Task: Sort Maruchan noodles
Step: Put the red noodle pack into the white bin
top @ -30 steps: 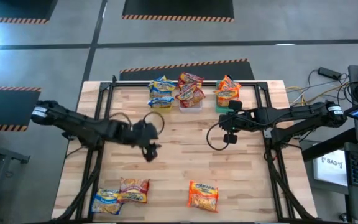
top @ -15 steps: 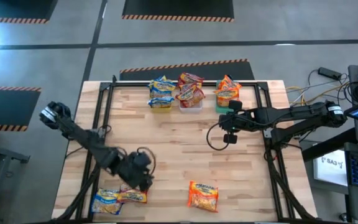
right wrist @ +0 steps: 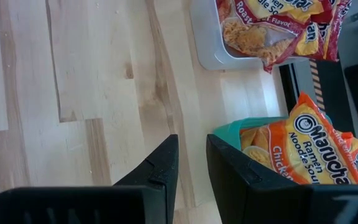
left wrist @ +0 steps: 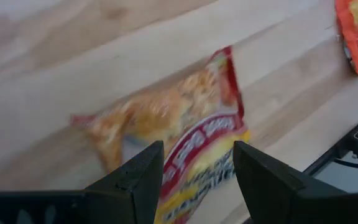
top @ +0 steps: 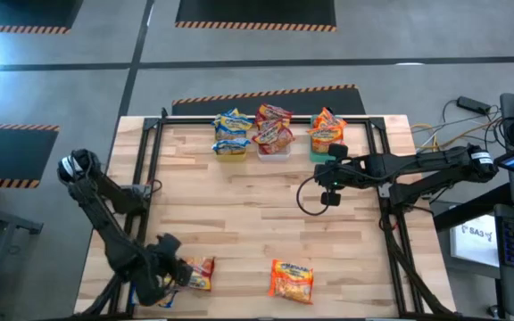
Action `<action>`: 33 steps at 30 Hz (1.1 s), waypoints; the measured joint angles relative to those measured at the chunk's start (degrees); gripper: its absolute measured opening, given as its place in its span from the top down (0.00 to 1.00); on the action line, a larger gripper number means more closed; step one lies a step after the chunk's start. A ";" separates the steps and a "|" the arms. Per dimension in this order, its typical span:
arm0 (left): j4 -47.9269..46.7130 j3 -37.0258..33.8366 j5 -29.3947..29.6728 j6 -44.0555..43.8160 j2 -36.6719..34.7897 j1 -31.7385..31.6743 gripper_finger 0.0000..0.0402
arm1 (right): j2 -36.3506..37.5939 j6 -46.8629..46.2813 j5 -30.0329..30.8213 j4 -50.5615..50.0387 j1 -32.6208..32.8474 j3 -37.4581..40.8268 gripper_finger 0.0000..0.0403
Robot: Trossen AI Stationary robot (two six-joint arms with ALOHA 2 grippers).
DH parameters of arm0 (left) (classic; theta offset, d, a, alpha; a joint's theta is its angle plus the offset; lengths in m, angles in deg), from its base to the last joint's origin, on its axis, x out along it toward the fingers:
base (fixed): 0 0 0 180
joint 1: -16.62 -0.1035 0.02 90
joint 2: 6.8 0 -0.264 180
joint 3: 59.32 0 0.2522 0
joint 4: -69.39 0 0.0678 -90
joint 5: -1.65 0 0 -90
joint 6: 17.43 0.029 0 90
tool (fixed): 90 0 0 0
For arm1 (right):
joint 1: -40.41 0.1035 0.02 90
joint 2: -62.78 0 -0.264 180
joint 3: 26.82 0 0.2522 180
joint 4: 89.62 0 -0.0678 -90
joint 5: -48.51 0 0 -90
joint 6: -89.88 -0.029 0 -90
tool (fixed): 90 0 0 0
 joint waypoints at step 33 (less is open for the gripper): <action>-1.76 -0.04 9.55 -8.27 11.47 5.63 0.15 | -0.02 -0.07 0.01 0.01 0.00 0.00 0.82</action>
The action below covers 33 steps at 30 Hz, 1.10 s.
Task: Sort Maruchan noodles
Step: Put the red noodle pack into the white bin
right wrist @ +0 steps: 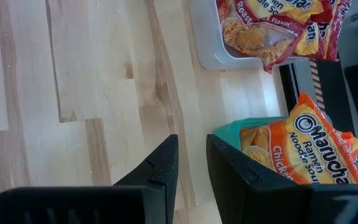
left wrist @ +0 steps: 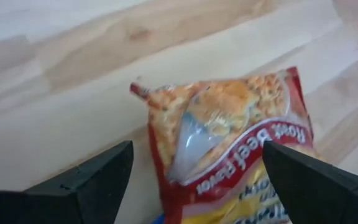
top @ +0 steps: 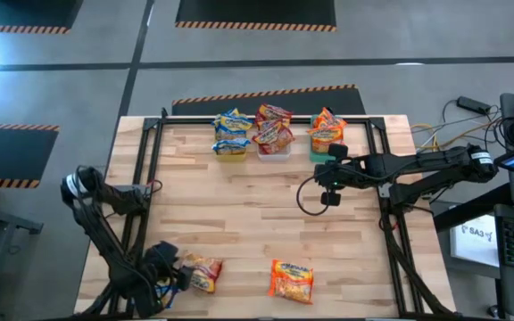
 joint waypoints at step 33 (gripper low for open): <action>15.52 -2.55 1.26 31.20 2.25 -16.29 0.23 | 0.02 -0.05 0.01 0.01 0.00 0.01 0.82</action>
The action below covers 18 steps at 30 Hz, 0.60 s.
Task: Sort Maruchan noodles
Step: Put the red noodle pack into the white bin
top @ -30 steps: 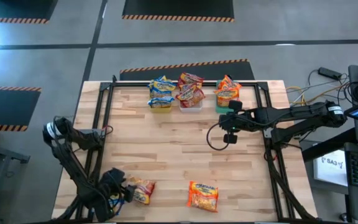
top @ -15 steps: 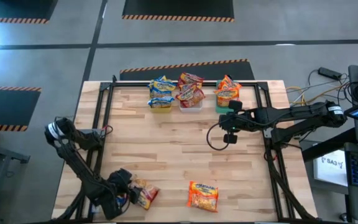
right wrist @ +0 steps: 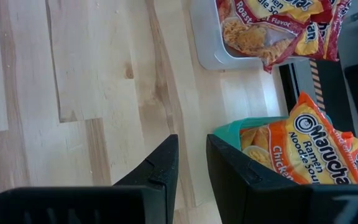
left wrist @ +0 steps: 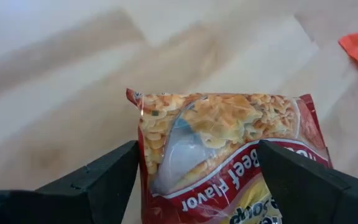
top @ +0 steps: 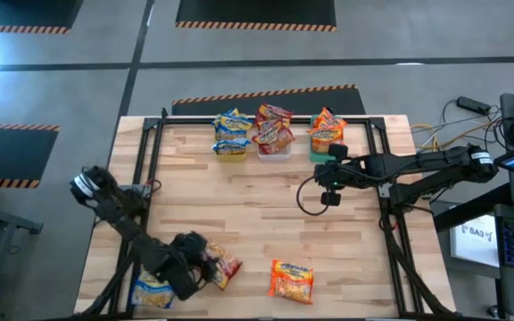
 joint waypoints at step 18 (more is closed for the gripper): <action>14.60 -0.18 4.22 41.71 0.25 -24.28 0.23 | 0.00 0.01 -0.02 0.00 0.00 0.00 0.82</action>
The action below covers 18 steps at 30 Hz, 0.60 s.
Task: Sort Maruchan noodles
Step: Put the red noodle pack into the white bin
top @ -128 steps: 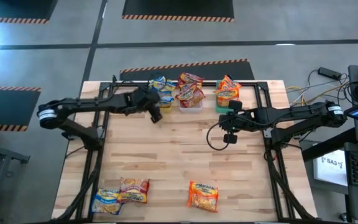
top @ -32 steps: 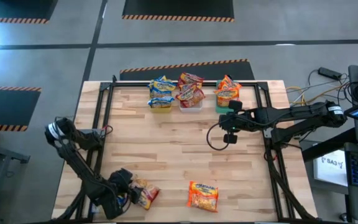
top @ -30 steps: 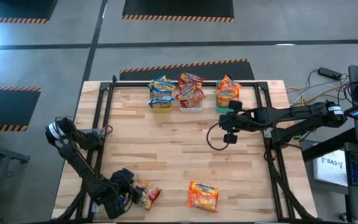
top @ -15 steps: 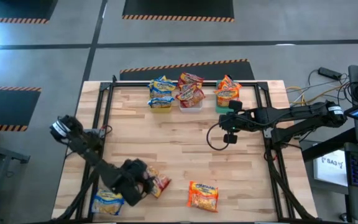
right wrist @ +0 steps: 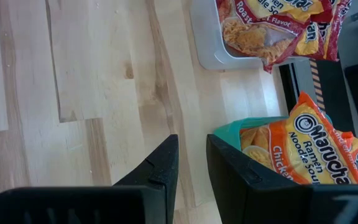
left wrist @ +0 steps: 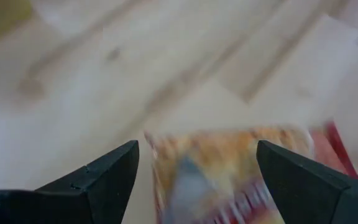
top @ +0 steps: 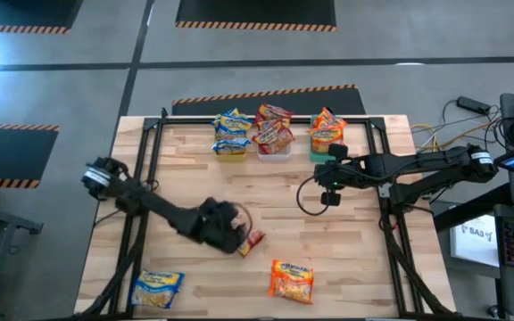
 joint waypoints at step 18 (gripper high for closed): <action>-4.26 0.02 -0.16 -12.46 -9.13 3.47 0.23 | 0.00 0.04 0.00 0.00 -0.01 0.01 0.82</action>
